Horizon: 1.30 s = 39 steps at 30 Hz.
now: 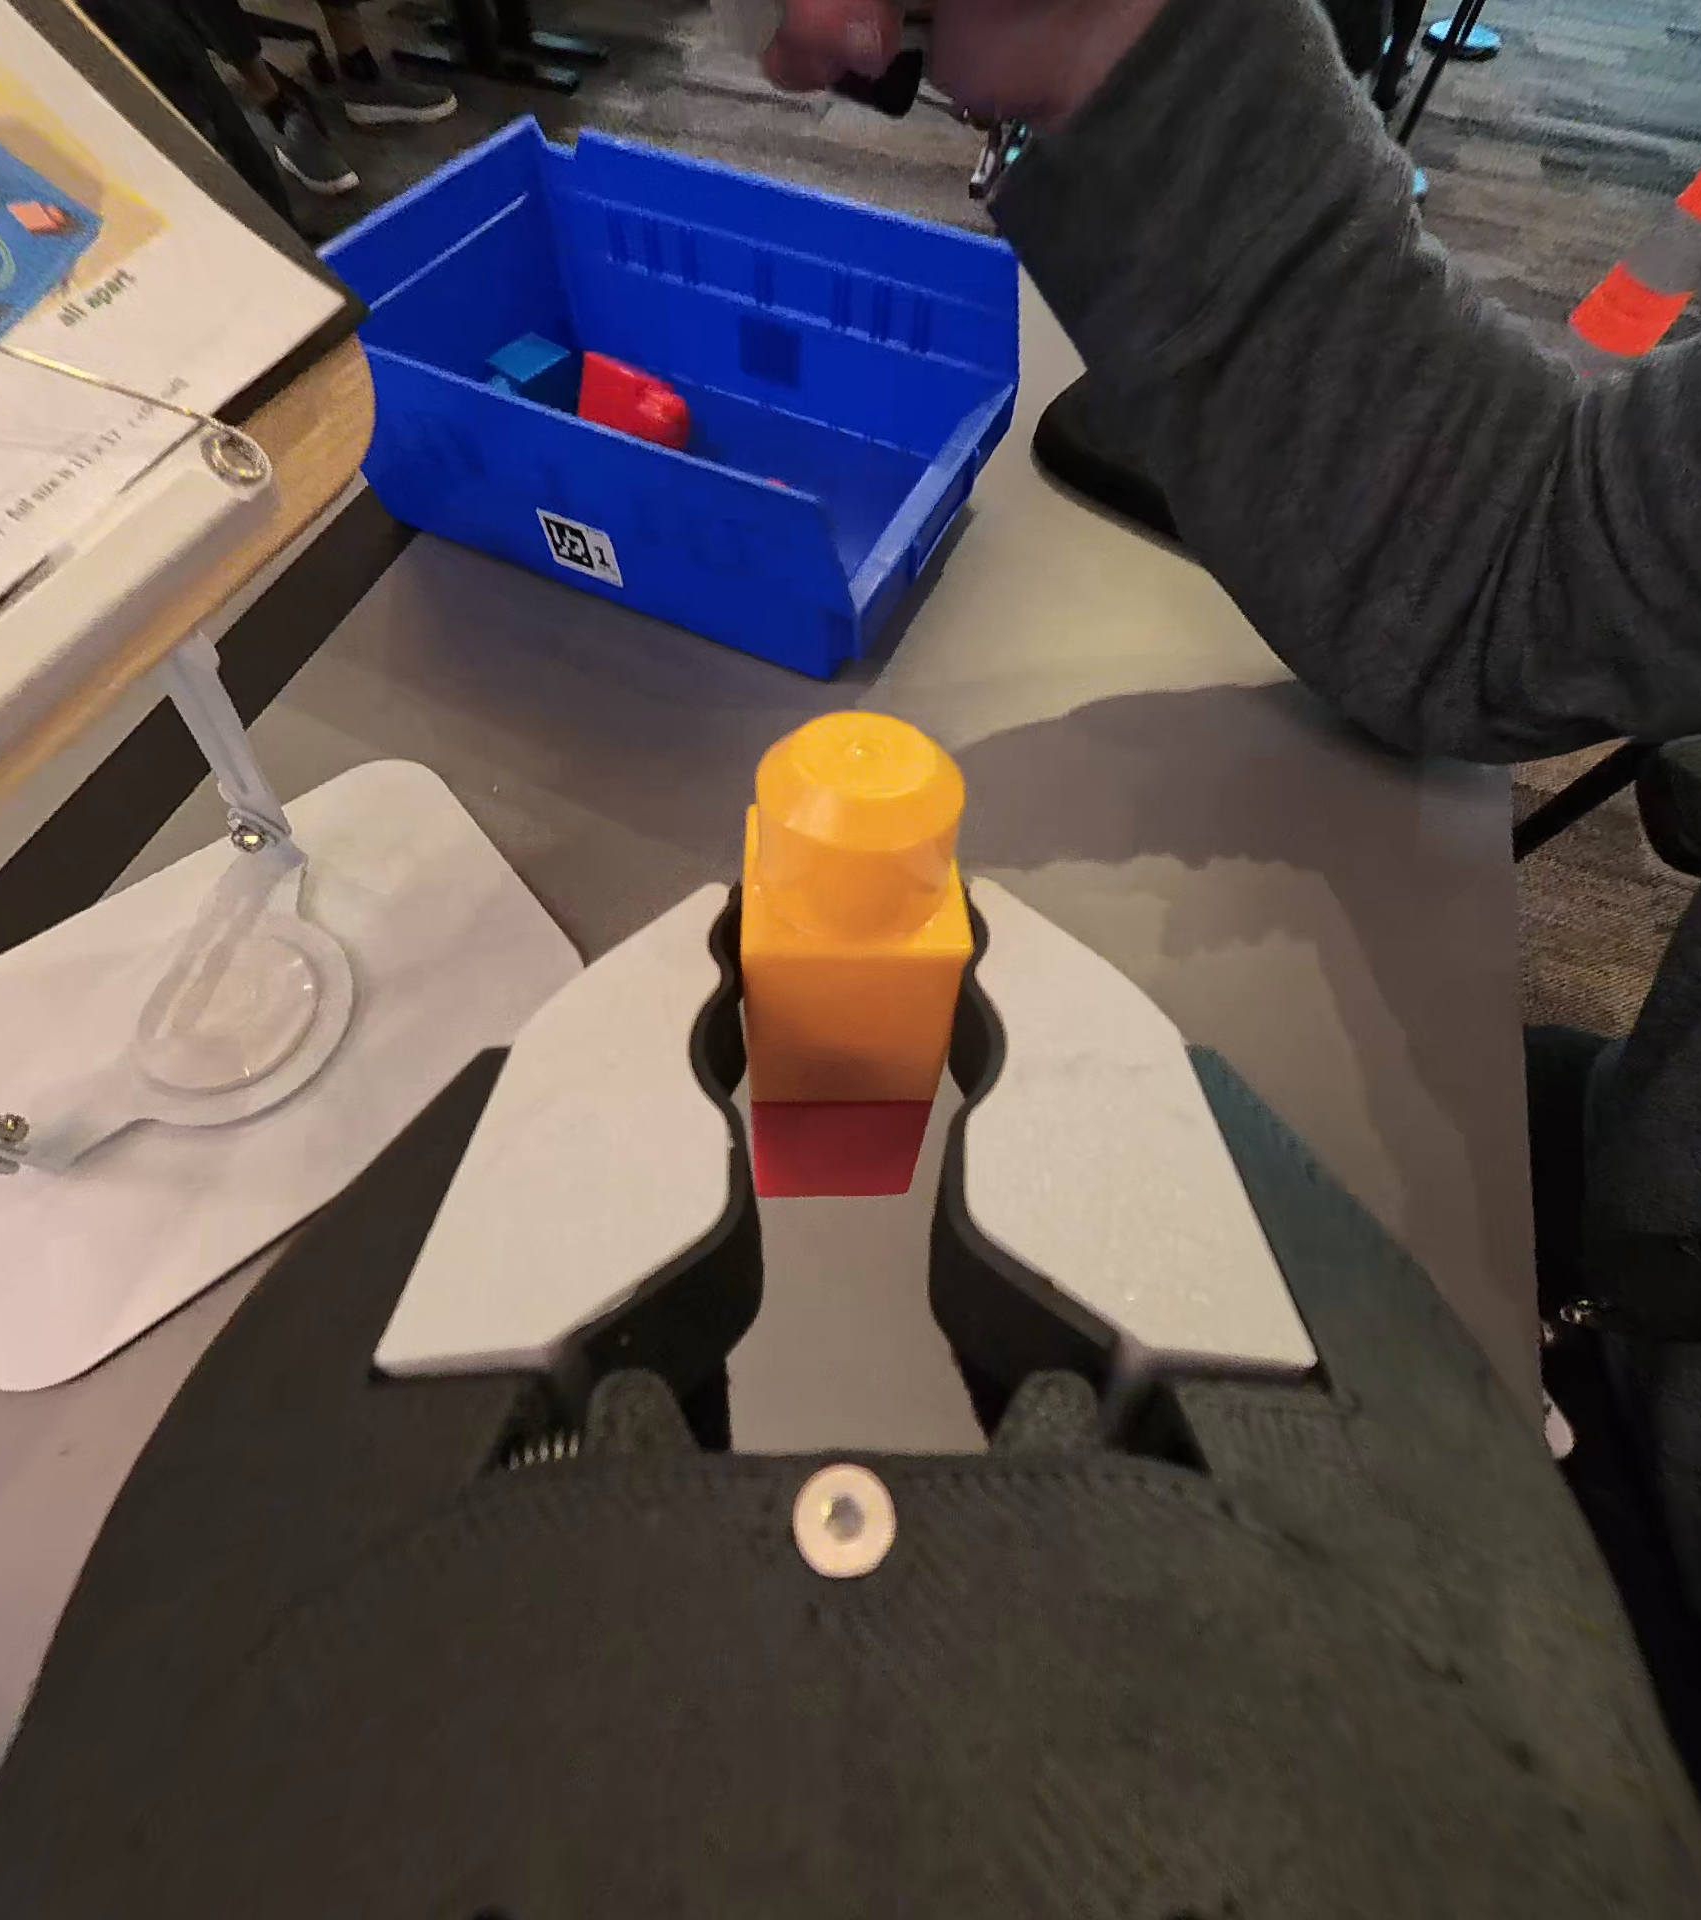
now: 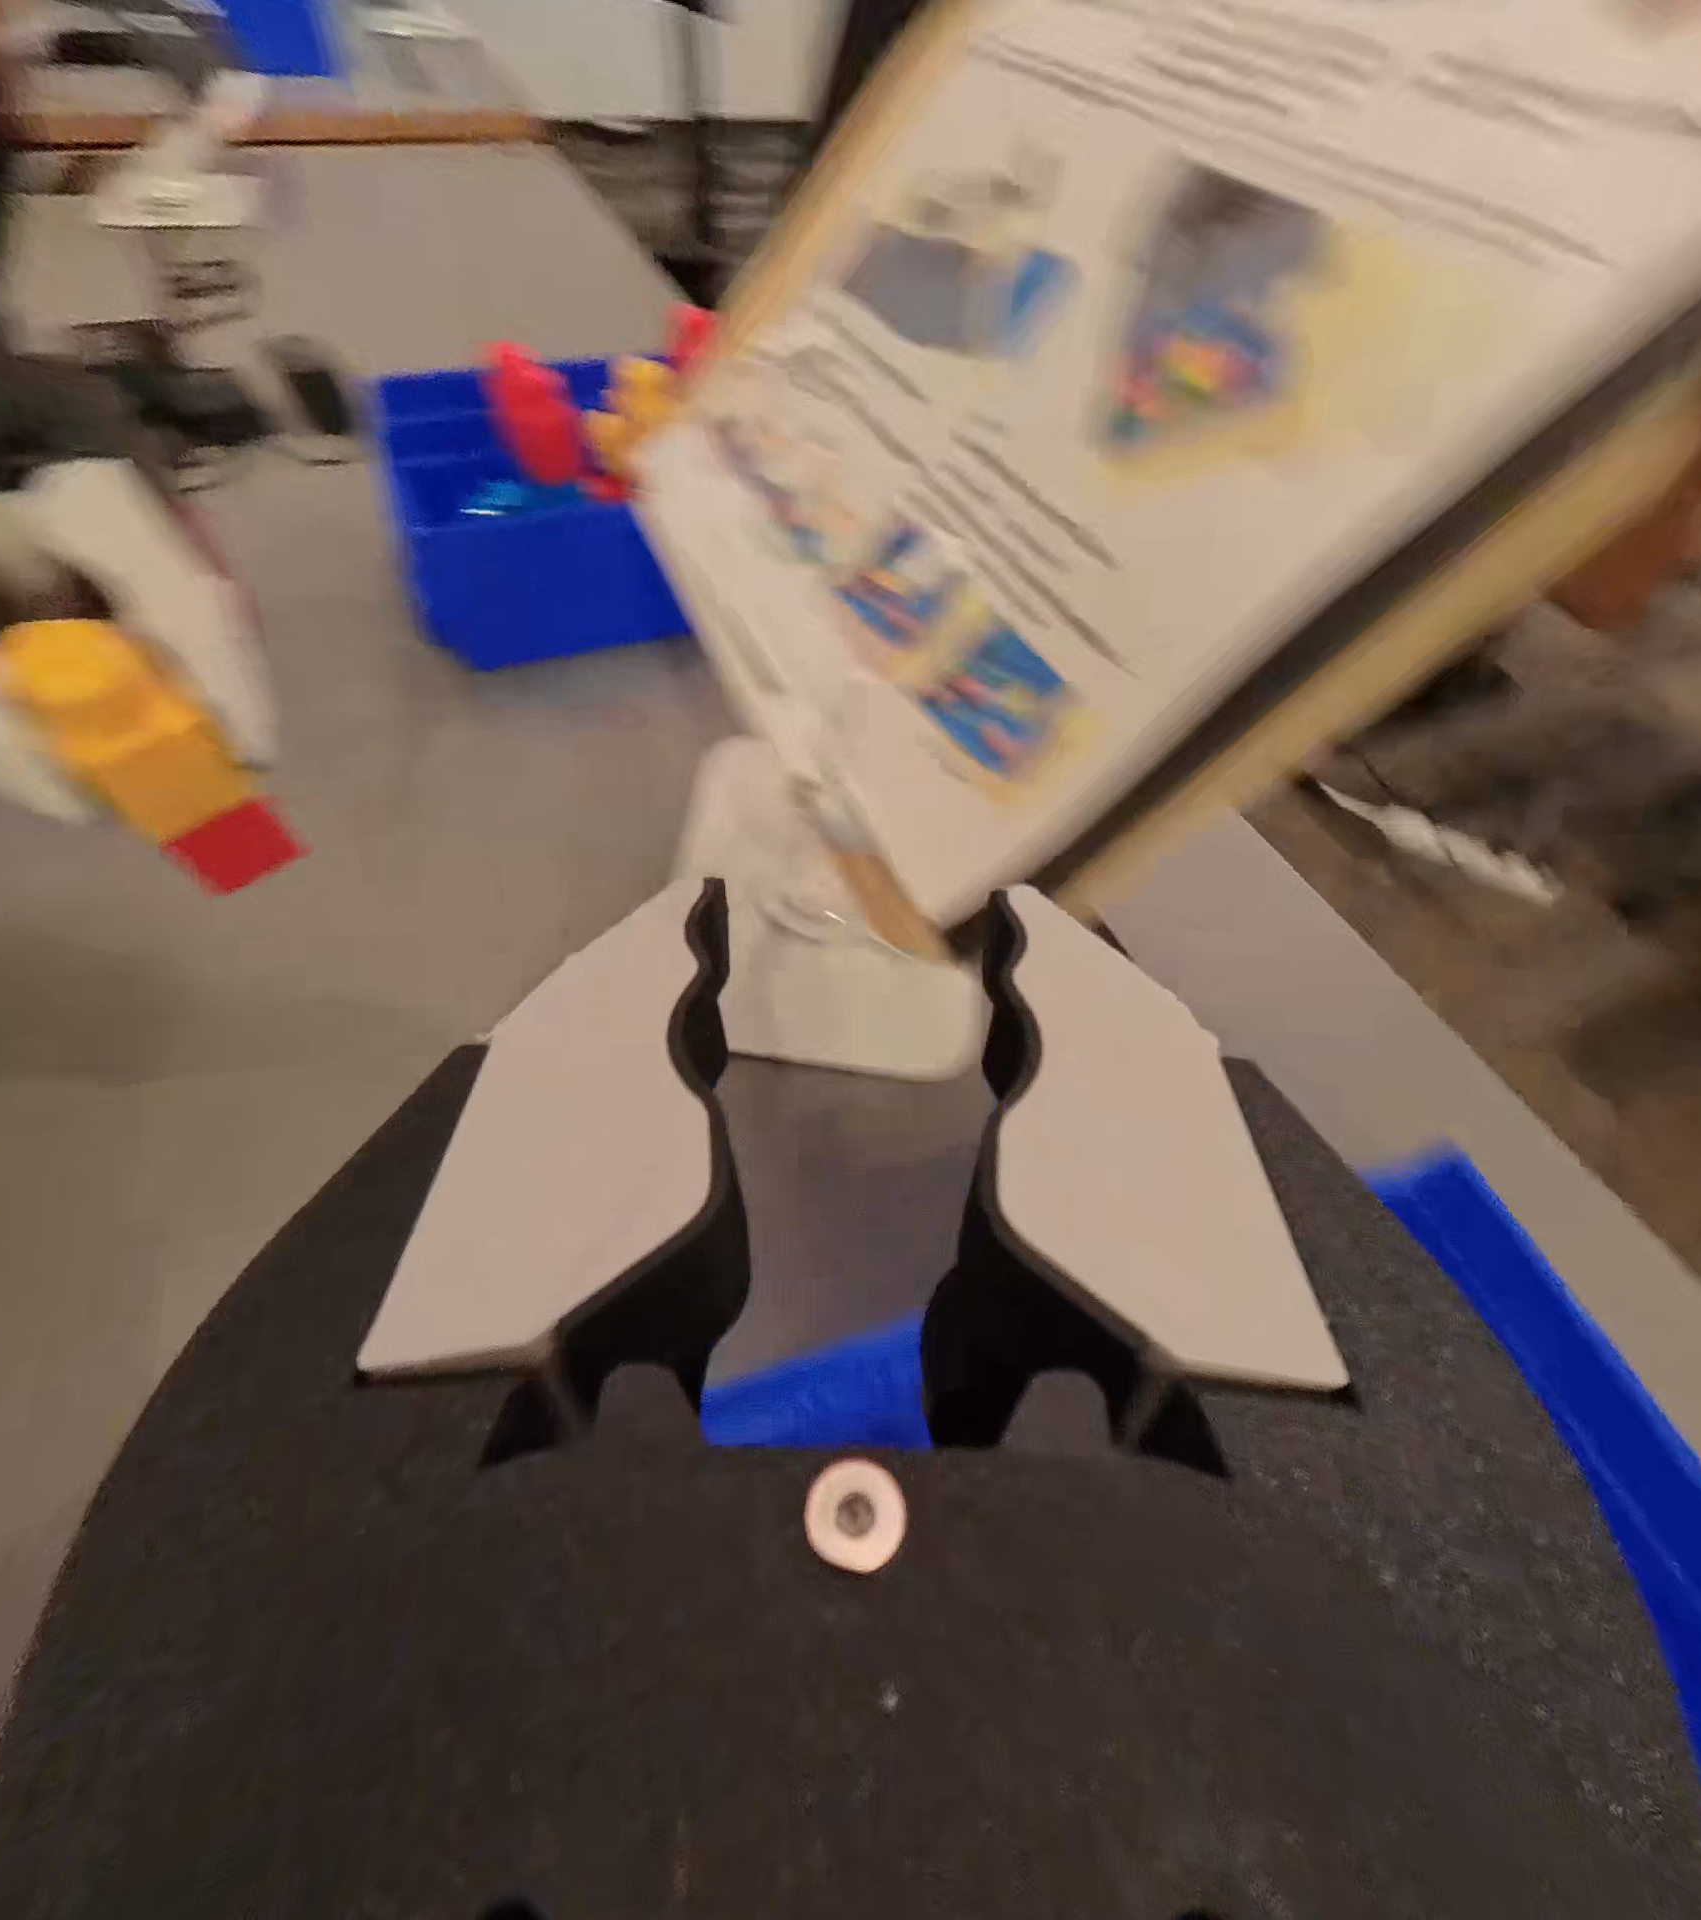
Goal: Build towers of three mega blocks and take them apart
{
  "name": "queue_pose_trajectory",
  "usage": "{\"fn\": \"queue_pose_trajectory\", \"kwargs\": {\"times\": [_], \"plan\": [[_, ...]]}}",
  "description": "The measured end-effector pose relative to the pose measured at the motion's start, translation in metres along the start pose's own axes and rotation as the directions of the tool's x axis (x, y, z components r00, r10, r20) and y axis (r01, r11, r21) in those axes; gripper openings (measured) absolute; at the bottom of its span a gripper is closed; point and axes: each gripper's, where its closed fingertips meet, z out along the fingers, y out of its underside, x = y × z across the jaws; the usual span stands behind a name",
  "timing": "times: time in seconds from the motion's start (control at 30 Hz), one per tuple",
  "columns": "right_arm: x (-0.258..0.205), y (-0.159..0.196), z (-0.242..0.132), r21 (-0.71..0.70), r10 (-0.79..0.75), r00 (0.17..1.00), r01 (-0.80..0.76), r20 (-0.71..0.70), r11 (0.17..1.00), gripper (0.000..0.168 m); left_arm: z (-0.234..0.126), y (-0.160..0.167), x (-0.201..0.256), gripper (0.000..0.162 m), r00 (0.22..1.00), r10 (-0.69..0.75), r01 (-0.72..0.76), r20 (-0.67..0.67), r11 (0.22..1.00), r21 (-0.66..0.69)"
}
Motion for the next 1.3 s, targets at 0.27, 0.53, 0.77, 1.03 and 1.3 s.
{"fn": "queue_pose_trajectory", "kwargs": {"times": [0.27, 0.53, 0.77, 1.03, 1.3], "plan": [[-0.174, -0.040, 0.051, 0.148, -0.283, 0.803, 0.242, 0.524, 0.959, 0.054, -0.004, -0.017, 0.004, 0.036, 1.000, 0.029, -0.028, -0.010, 1.000, 0.011], [-0.203, -0.032, 0.073, 0.130, -0.279, 0.755, 0.253, 0.594, 0.959, 0.035, -0.006, -0.023, 0.007, 0.036, 0.999, 0.048, -0.047, -0.017, 0.999, 0.016], [-0.209, -0.036, 0.075, 0.152, -0.278, 0.742, 0.235, 0.610, 0.960, 0.029, -0.006, -0.027, 0.008, 0.037, 0.999, 0.043, -0.041, -0.031, 0.998, 0.057], [-0.203, -0.057, 0.062, 0.235, -0.271, 0.765, 0.160, 0.584, 0.959, 0.029, 0.006, -0.008, 0.007, 0.041, 0.999, 0.027, -0.027, -0.041, 1.000, 0.012], [-0.204, -0.041, 0.072, 0.155, -0.268, 0.763, 0.219, 0.588, 0.963, 0.041, 0.007, -0.006, 0.007, 0.038, 0.999, 0.029, -0.030, -0.024, 1.000, -0.003]]}}
